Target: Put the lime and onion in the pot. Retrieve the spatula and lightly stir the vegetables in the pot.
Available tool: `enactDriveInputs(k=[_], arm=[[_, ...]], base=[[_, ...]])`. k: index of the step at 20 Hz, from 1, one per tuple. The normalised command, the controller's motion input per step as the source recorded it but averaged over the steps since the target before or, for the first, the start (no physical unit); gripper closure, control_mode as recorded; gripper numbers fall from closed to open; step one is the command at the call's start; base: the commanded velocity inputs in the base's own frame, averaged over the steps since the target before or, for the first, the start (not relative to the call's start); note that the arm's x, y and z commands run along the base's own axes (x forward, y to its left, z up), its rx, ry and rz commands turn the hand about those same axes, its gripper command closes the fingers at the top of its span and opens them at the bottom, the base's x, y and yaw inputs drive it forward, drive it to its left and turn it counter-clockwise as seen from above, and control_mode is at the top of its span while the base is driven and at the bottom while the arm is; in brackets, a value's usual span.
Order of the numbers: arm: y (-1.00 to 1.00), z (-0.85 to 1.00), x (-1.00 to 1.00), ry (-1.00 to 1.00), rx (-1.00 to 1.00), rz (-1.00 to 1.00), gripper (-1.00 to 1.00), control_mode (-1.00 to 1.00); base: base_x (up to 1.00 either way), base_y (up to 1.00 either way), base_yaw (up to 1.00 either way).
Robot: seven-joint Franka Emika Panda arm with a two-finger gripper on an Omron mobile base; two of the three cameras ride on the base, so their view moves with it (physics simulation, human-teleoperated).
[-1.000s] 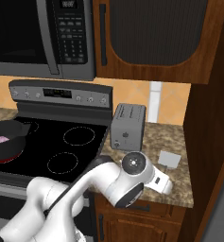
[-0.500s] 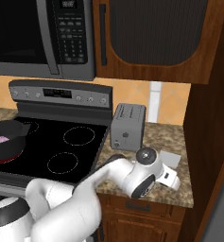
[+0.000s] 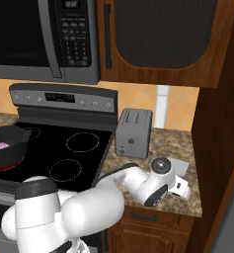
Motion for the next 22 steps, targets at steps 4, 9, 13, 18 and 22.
enactDriveInputs(k=[4, 9, 13, 18, 22], arm=[[-0.24, -0.3, 0.45, 0.02, 0.0, 0.04, -1.0, -1.0], [-0.3, -0.19, 0.43, 0.04, 0.0, 0.02, -1.0, -1.0], [-0.16, -0.18, 0.08, 0.02, 0.01, 0.03, -1.0, -1.0], [0.06, -0.02, -0.32, -0.01, 0.0, 0.03, -1.0, -1.0], [0.16, 0.0, -0.16, -0.01, 0.0, 0.01, 1.0, -1.0]], base=[[0.0, 0.0, 0.0], [0.0, 0.0, 0.0], [0.0, 0.0, 0.0], [0.0, 0.0, 0.0], [0.0, 0.0, 0.0]])
